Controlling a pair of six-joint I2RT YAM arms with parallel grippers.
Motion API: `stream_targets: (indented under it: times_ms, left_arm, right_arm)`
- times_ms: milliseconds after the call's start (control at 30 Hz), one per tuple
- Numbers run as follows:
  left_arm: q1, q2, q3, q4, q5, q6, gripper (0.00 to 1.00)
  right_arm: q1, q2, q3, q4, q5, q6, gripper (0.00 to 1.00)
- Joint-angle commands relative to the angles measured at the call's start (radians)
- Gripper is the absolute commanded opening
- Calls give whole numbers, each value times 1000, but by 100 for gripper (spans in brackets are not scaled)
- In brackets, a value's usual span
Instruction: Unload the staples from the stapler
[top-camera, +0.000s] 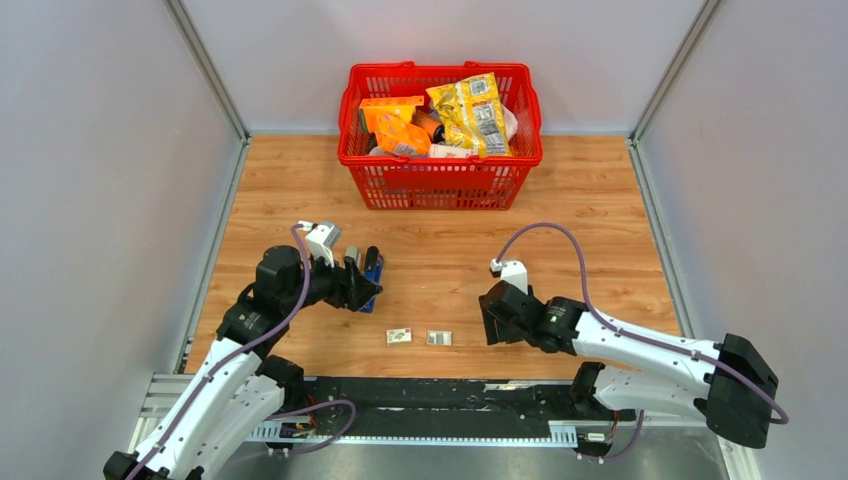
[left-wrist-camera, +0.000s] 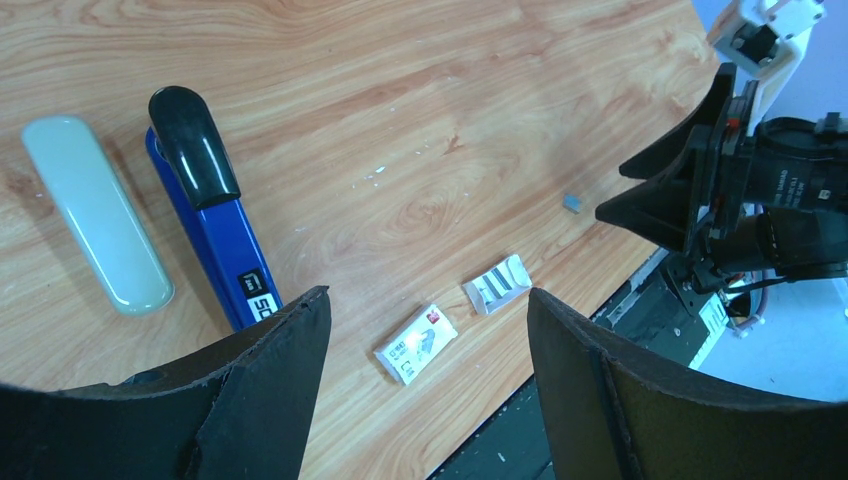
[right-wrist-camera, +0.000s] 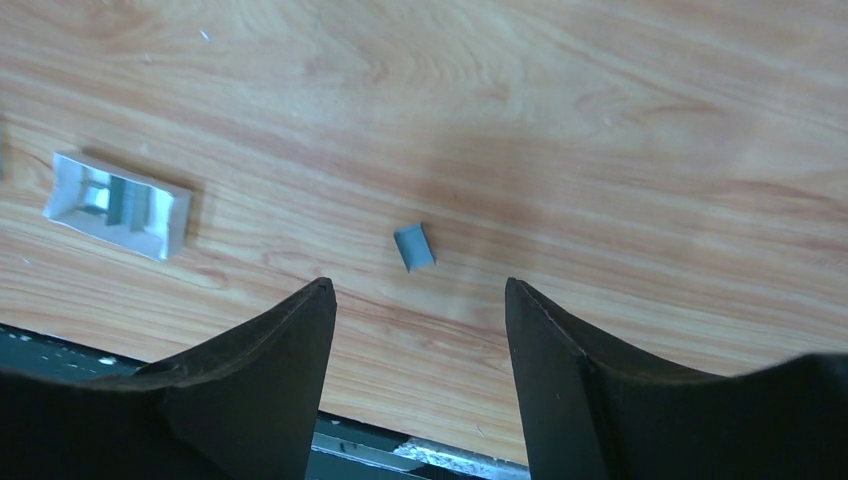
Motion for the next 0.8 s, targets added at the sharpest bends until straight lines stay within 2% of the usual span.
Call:
stream_targets:
  times_ms: [0,500,767]
  left_arm:
    - [4,2,0,41,18,6,79]
    - [4,2,1,36,16,5,79]
    - [4,5,1,38,15,6,79]
  right_arm:
    - [-27,-33,-47,54,-94,-22,66]
    - [-38,117,-51,158,-114,-35,62]
    - [-76,131,-61,180,-120,-43,55]
